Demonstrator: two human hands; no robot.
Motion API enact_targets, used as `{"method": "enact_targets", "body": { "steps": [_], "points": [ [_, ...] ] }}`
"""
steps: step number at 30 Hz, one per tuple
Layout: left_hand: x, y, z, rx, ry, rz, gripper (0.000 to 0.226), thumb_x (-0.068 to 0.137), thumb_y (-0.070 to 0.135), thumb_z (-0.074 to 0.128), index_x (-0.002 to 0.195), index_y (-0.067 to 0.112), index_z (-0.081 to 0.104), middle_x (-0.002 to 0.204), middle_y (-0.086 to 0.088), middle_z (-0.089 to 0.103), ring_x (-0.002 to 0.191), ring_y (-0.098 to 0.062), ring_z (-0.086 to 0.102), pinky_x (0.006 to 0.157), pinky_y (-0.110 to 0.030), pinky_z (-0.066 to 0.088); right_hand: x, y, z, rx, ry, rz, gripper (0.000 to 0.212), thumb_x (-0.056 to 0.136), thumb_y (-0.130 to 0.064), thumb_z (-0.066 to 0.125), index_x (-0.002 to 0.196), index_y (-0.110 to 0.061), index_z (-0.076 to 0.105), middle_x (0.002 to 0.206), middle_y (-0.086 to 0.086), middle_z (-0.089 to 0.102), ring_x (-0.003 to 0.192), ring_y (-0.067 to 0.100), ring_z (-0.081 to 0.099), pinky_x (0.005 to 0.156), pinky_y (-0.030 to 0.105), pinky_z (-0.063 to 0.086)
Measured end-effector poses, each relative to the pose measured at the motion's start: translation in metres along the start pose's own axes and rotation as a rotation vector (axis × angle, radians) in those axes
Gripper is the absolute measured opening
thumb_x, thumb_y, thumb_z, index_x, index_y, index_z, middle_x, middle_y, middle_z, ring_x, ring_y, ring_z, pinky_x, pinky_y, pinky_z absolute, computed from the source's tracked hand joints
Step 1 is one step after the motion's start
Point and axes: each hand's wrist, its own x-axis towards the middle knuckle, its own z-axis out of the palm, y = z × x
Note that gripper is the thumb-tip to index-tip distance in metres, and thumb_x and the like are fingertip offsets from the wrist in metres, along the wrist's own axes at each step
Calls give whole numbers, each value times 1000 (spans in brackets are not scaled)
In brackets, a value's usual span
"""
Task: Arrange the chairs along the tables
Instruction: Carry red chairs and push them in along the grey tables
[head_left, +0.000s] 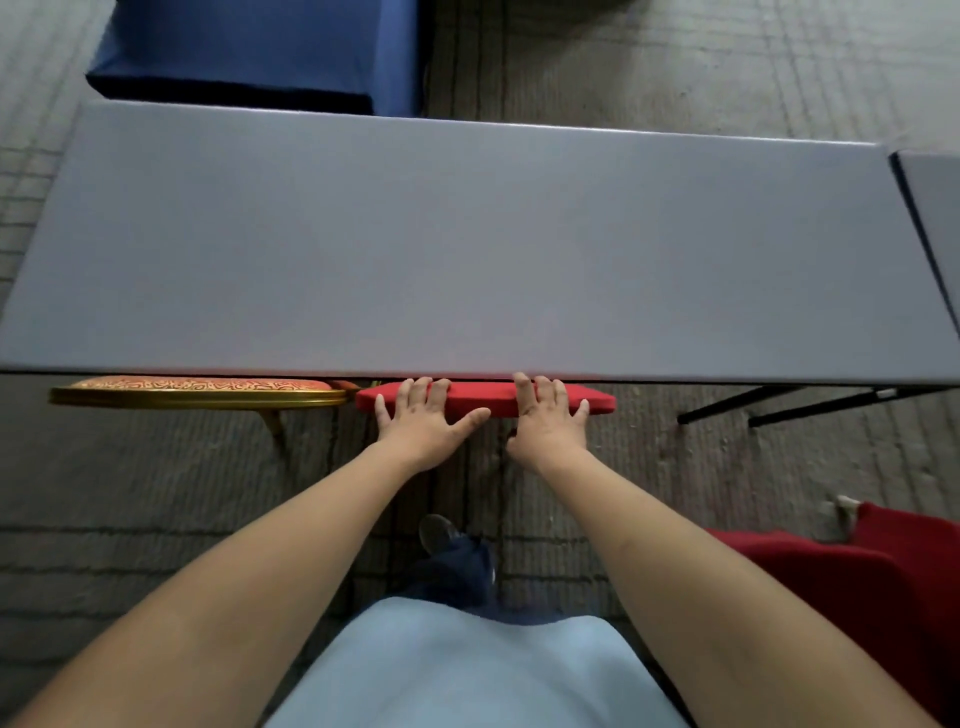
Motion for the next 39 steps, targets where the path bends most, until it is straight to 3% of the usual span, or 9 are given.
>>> {"method": "enact_targets", "body": {
  "steps": [4,8,12,15,25,39],
  "points": [
    [-14,17,12,60,117,33,81,92,76,25,156,28,12,166,-4,8,153,-25,-4,121,-56,-5,-28,18,6,13,66,-62,97,88,-31,61,158,-33,-6,168,4,-3,155,30,-5,123,50,18],
    [-35,66,38,233,211,249,86,89,66,46,156,29,8,165,-5,1,152,-30,-10,120,-56,-8,-59,51,23,207,-36,4,91,92,-34,58,160,-33,-2,169,5,-2,155,31,3,123,47,21],
    [-77,146,86,260,89,507,75,92,58,48,155,33,18,167,2,4,153,-23,-4,121,-55,-3,-126,126,64,347,-130,202,89,93,-33,62,161,-32,4,168,6,5,154,31,9,122,48,22],
    [-114,175,125,197,14,528,74,91,57,52,154,32,23,166,3,10,153,-23,3,121,-55,0,-183,173,94,437,-117,336,89,91,-32,62,161,-32,7,167,6,9,152,32,15,121,46,25],
    [-280,239,267,355,-132,725,72,89,55,54,152,29,29,164,1,17,151,-21,16,122,-54,6,-405,277,202,662,-18,569,82,91,-35,60,160,-28,16,163,8,18,148,34,25,120,44,27],
    [-473,309,427,606,-321,1156,73,87,54,58,150,30,30,161,3,23,147,-26,24,120,-56,11,-655,338,333,999,142,987,82,92,-35,59,160,-34,13,168,0,6,151,32,18,120,46,26]
  ]
}}
